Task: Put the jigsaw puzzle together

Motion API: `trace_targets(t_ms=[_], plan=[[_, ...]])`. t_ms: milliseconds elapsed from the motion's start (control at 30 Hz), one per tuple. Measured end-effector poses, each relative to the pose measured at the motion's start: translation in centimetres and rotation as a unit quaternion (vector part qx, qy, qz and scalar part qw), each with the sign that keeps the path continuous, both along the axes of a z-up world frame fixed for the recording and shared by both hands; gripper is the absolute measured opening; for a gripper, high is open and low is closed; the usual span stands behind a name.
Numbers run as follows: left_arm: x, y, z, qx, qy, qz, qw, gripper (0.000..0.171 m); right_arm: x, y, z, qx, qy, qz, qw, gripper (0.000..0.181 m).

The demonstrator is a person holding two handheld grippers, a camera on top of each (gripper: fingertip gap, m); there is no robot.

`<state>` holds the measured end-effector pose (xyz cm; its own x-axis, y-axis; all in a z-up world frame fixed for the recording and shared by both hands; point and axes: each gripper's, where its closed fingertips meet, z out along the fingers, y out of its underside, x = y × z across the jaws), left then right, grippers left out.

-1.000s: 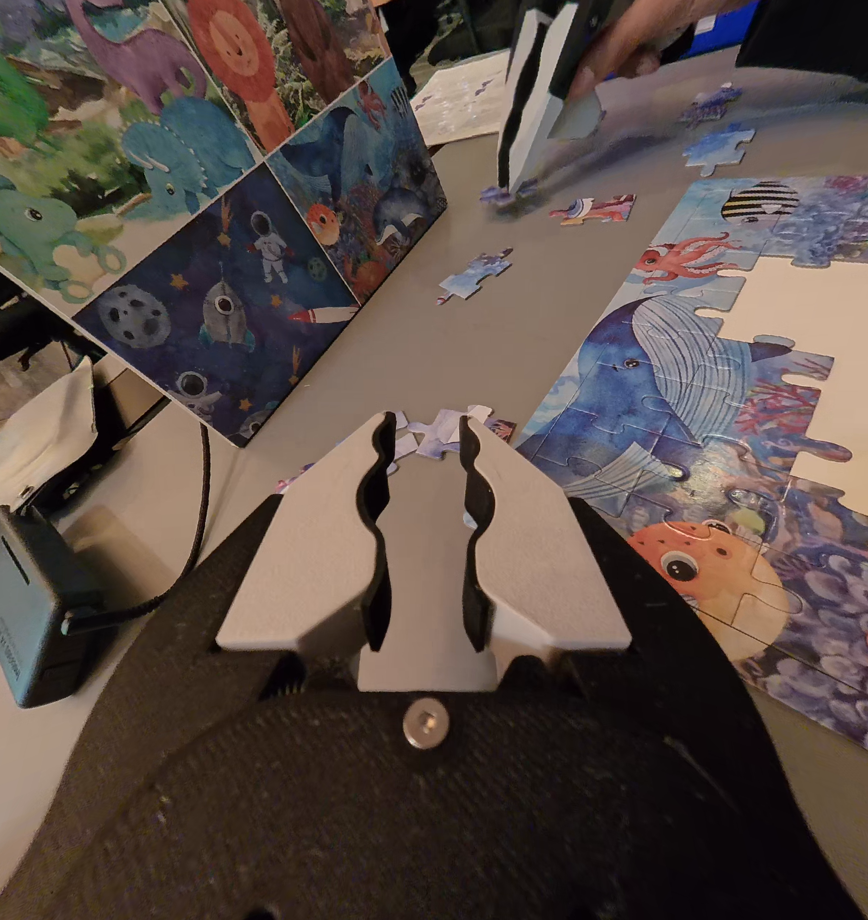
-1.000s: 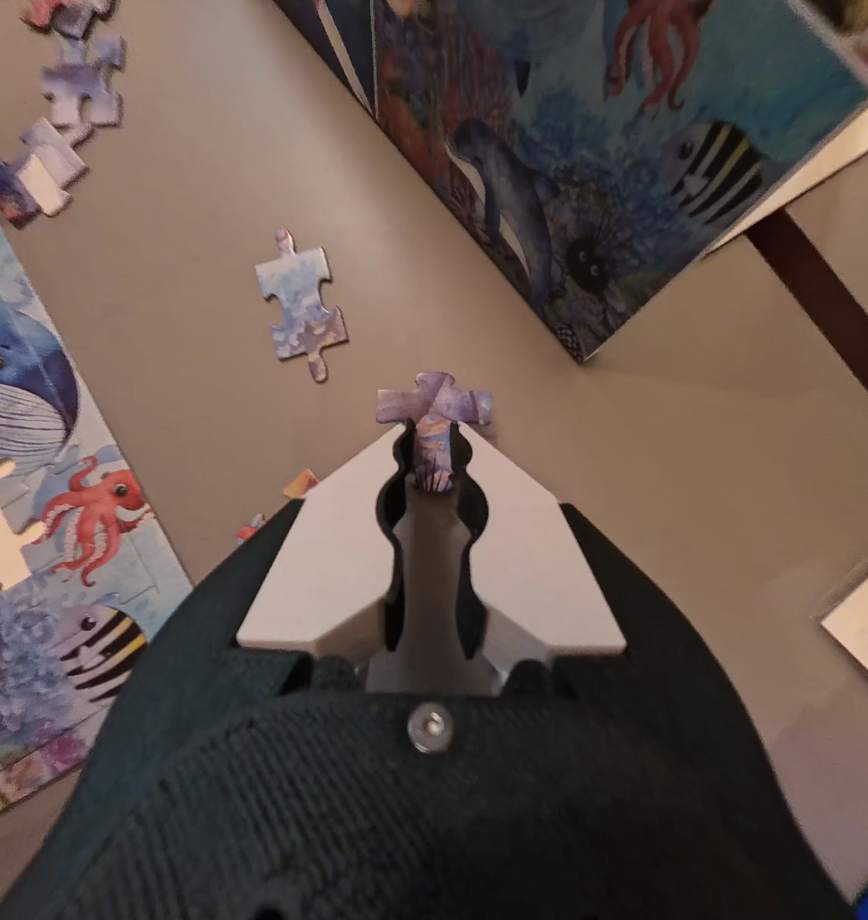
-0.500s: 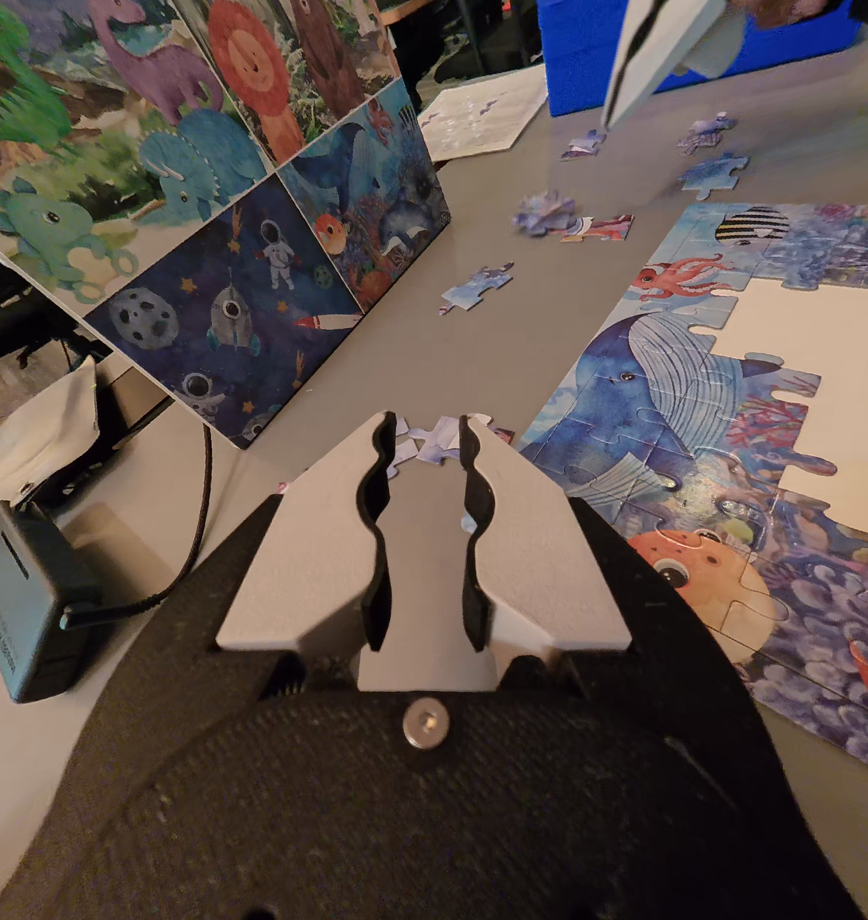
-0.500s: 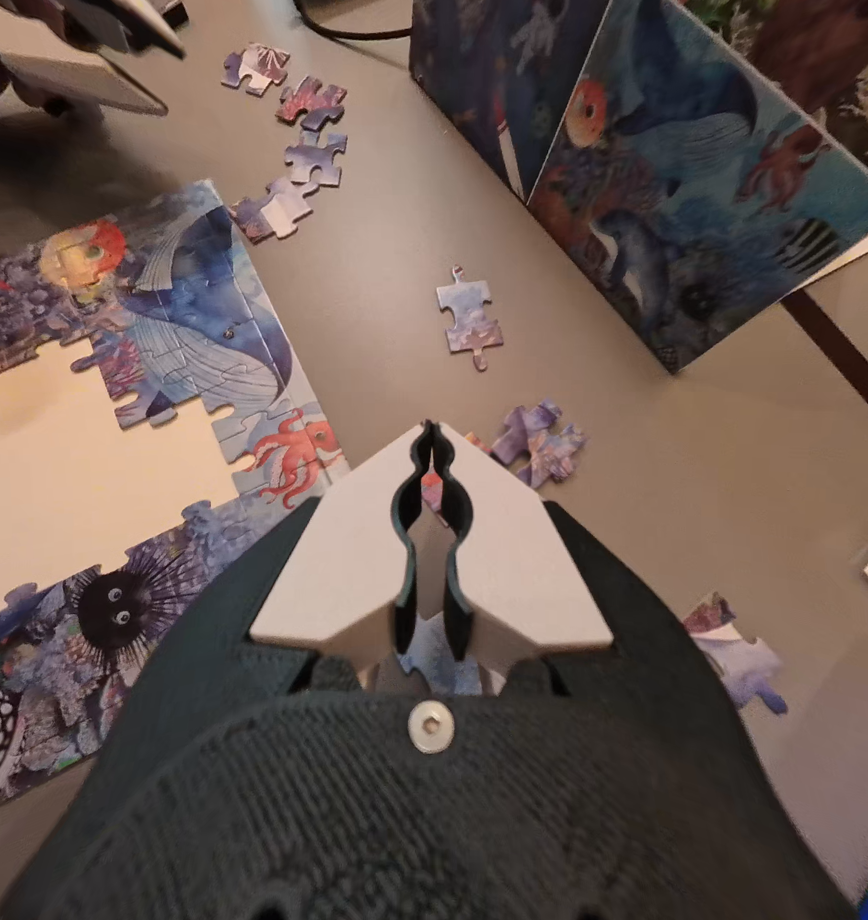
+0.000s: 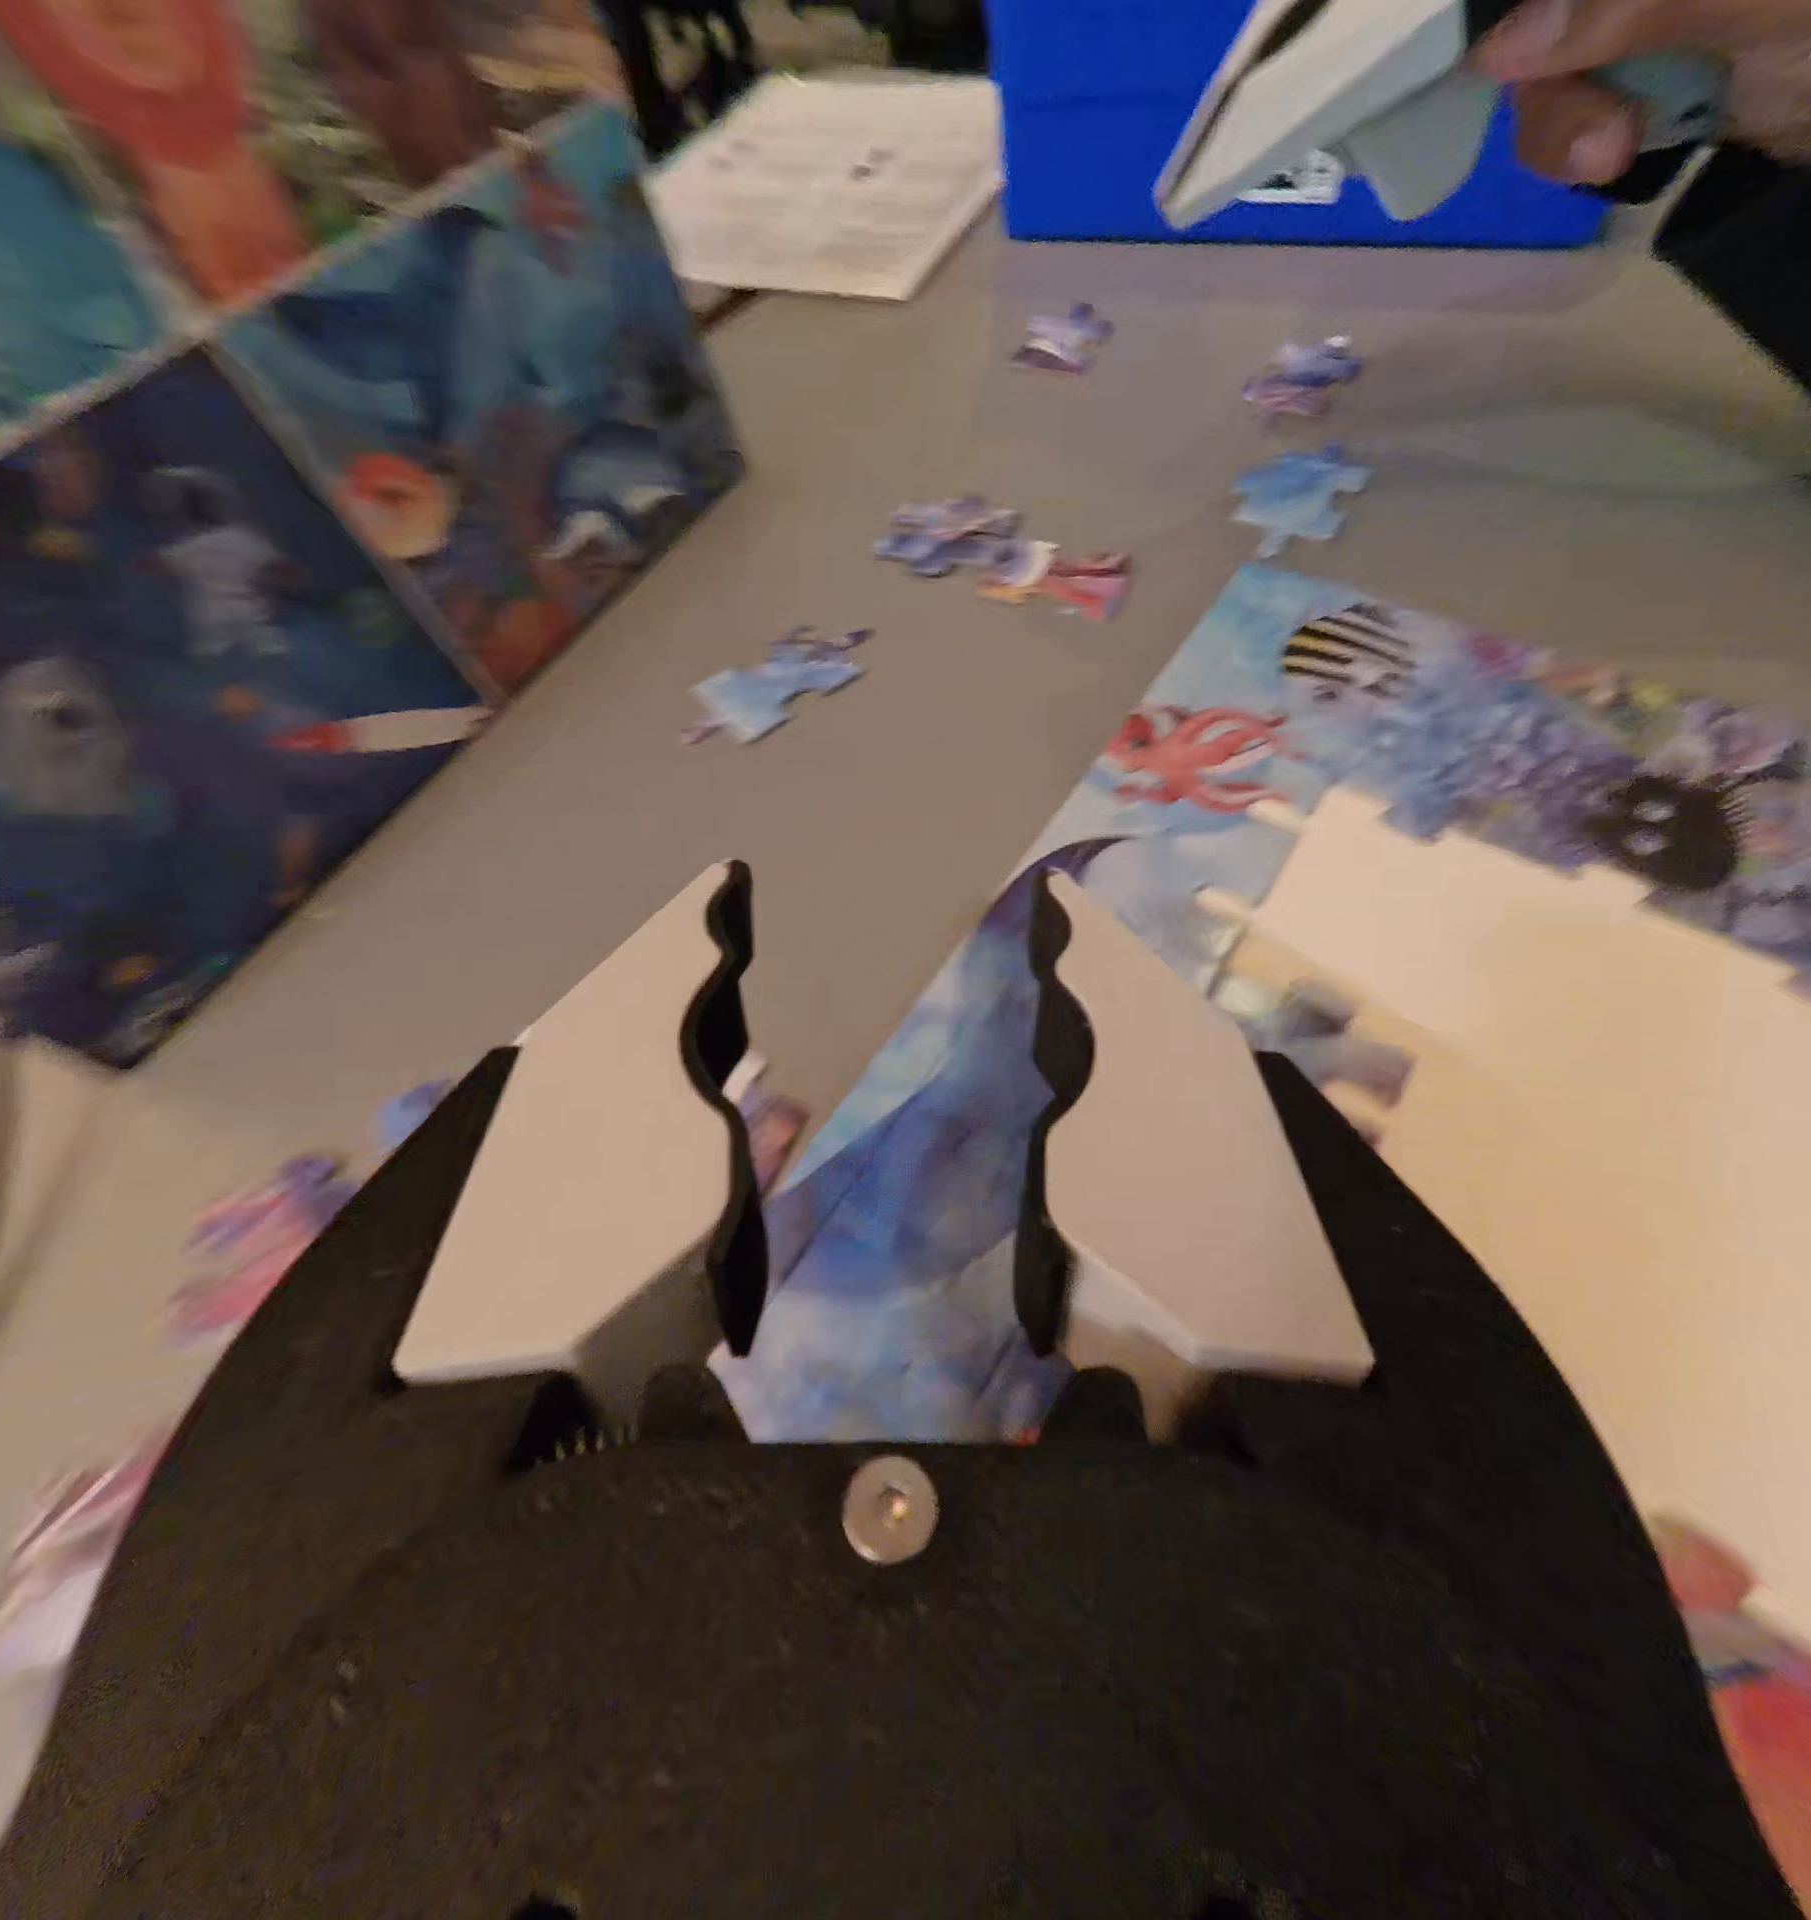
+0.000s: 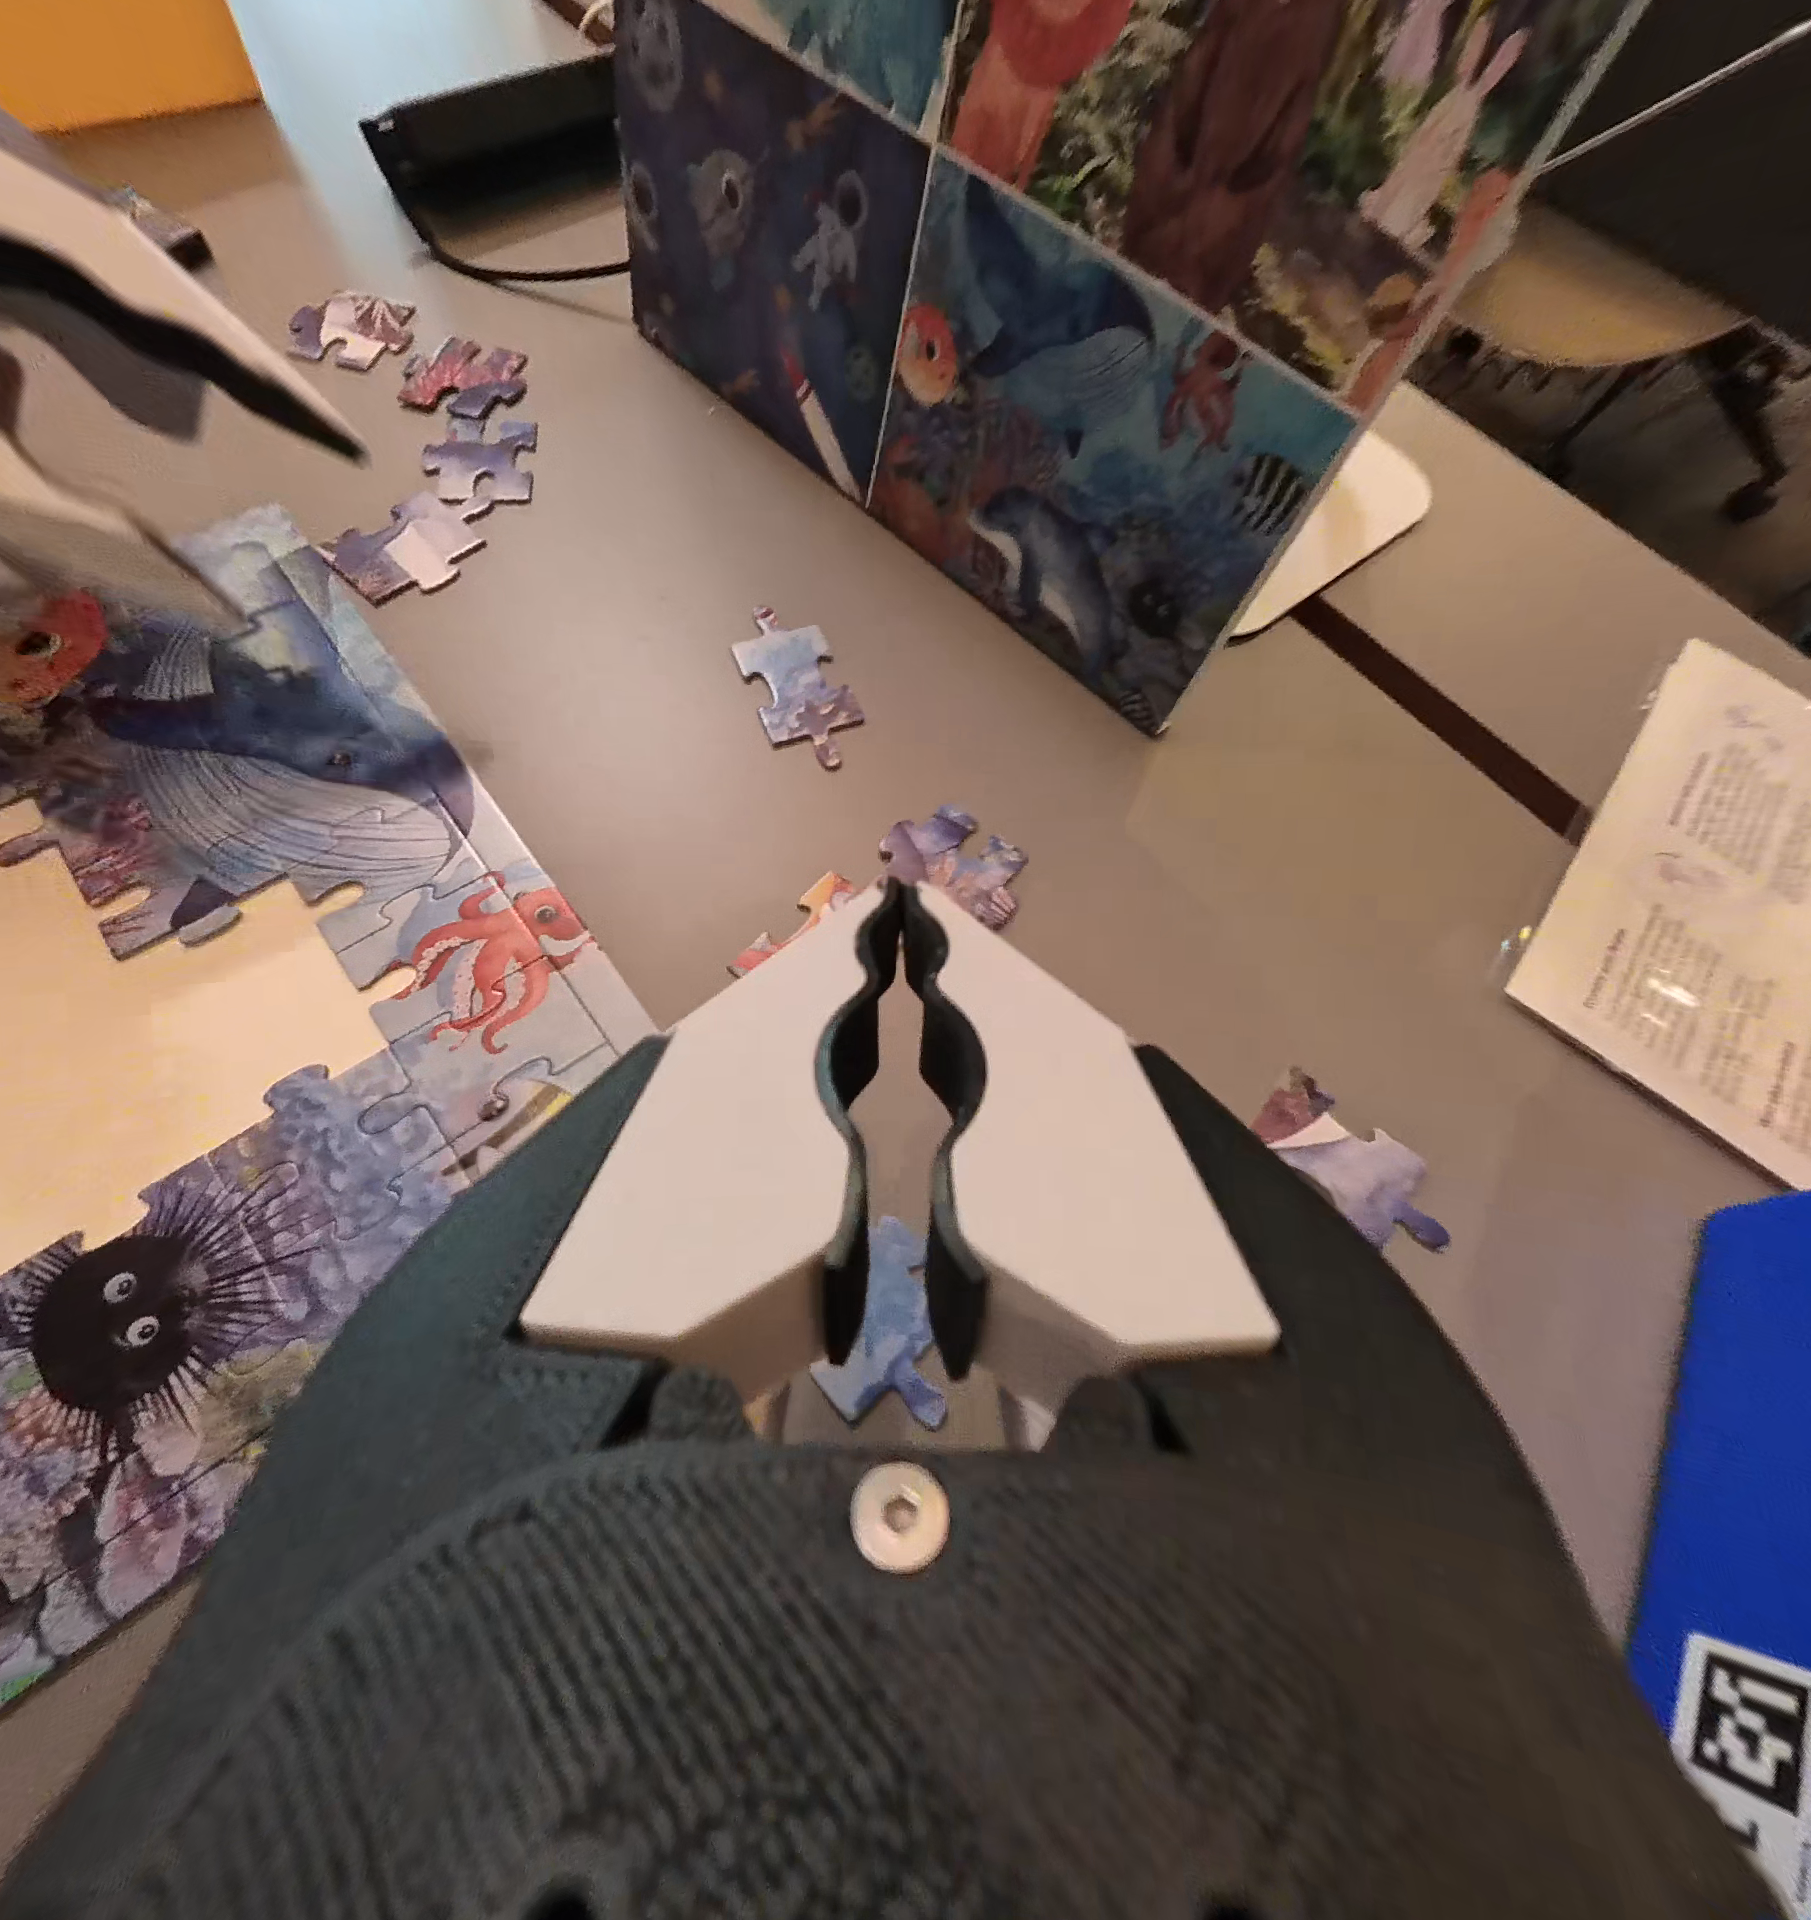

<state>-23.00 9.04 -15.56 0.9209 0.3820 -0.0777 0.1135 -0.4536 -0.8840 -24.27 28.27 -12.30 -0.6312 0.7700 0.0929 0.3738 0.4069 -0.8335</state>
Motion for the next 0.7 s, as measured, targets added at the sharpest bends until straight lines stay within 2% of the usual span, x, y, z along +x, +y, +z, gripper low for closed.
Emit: trace_targets(t_ms=[67,133,233,333,433,533,633,700], plan=[[0.9,3.6,-0.8,-0.039,-0.036,-0.040,0.998,0.062,0.2,0.5,0.3,-0.018,0.012,-0.004,1.000,0.000],[1.0,7.1,-1.5,-0.081,-0.034,-0.074,0.993,0.069,0.3,1.3,0.0,-0.028,0.020,-0.012,0.999,0.000],[-1.1,11.8,-2.6,-0.129,0.003,-0.097,0.987,0.073,0.2,2.6,-0.8,-0.040,0.023,-0.027,0.999,0.000],[-4.8,15.2,-4.3,-0.175,0.019,-0.094,0.980,0.068,0.2,3.4,-1.7,-0.058,0.012,-0.036,0.998,0.000],[-6.8,17.0,-5.7,-0.183,-0.033,-0.096,0.978,0.064,0.1,4.0,-2.3,-0.054,0.007,-0.043,0.998,0.000],[-6.9,17.8,-6.2,-0.168,-0.110,-0.104,0.974,0.062,0.2,4.1,-2.0,-0.058,0.008,-0.042,0.997,0.000],[-7.2,17.9,-6.2,-0.162,-0.114,-0.102,0.975,0.054,0.5,3.8,-1.3,-0.059,0.016,-0.037,0.997,0.000],[-7.3,17.8,-6.2,-0.173,-0.092,-0.105,0.975,0.039,0.6,3.5,-1.0,-0.052,0.021,-0.034,0.998,0.000]])
